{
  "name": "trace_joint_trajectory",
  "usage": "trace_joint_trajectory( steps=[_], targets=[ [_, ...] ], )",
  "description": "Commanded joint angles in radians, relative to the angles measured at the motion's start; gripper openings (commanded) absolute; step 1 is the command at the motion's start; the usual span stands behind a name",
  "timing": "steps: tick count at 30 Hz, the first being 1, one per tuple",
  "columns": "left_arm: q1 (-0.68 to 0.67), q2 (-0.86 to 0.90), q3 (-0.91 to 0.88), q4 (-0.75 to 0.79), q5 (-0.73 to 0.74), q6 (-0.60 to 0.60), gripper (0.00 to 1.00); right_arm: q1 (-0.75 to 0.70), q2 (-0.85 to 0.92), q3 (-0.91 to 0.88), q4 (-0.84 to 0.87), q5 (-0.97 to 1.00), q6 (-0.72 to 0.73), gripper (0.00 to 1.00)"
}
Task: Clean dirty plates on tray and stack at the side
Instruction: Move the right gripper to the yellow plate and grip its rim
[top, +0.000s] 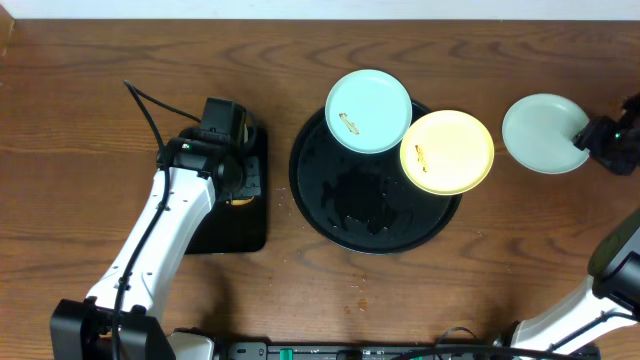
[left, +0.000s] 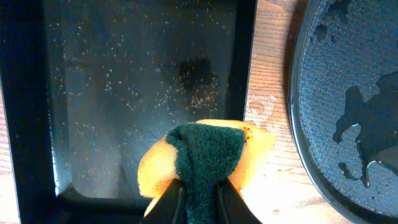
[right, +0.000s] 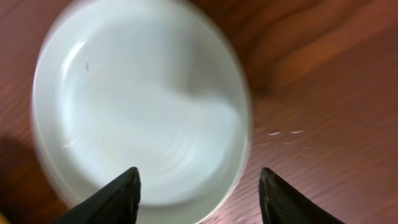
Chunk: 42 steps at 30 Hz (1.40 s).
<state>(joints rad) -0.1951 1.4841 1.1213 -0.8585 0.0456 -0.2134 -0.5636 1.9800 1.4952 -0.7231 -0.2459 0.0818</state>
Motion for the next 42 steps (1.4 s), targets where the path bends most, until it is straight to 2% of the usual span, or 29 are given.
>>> trace_joint_trajectory(
  steps=[1, 4, 7, 10, 14, 17, 20, 26, 30, 38, 41, 42],
  targets=[
    [0.004, 0.010, -0.005, -0.002, -0.011, -0.010, 0.08, -0.004, -0.087, 0.029, -0.033, -0.171, -0.099, 0.56],
    [0.004, 0.010, -0.005, -0.005, -0.012, -0.010, 0.08, 0.018, -0.177, 0.029, -0.124, -0.208, -0.132, 0.61],
    [0.004, 0.010, -0.005, 0.003, -0.011, -0.010, 0.08, 0.081, -0.255, 0.029, -0.232, -0.195, -0.143, 0.58],
    [0.004, 0.010, -0.005, 0.016, -0.012, -0.016, 0.08, 0.185, -0.298, 0.029, -0.275, -0.093, -0.154, 0.56],
    [0.004, 0.010, -0.005, 0.023, -0.008, -0.055, 0.08, 0.332, -0.289, 0.027, -0.288, 0.000, -0.189, 0.56],
    [0.004, 0.010, -0.005, 0.023, -0.004, -0.055, 0.08, 0.426, -0.260, 0.027, -0.279, 0.038, -0.254, 0.60],
    [0.004, 0.010, -0.005, 0.023, -0.005, -0.055, 0.08, 0.479, -0.232, 0.027, -0.264, 0.109, -0.262, 0.60],
    [0.004, 0.010, -0.005, 0.023, -0.005, -0.055, 0.08, 0.500, -0.155, 0.027, -0.284, 0.124, -0.255, 0.59],
    [0.004, 0.010, -0.005, 0.026, -0.005, -0.055, 0.07, 0.497, -0.091, 0.027, -0.272, 0.174, -0.246, 0.49],
    [0.004, 0.010, -0.005, 0.022, -0.005, -0.055, 0.08, 0.476, -0.038, 0.027, -0.261, 0.265, -0.188, 0.47],
    [0.004, 0.010, -0.005, 0.022, -0.005, -0.055, 0.08, 0.467, -0.031, 0.027, -0.260, 0.264, -0.140, 0.35],
    [0.004, 0.010, -0.005, 0.022, -0.005, -0.055, 0.08, 0.466, -0.027, 0.026, -0.259, 0.264, -0.126, 0.34]
  ],
)
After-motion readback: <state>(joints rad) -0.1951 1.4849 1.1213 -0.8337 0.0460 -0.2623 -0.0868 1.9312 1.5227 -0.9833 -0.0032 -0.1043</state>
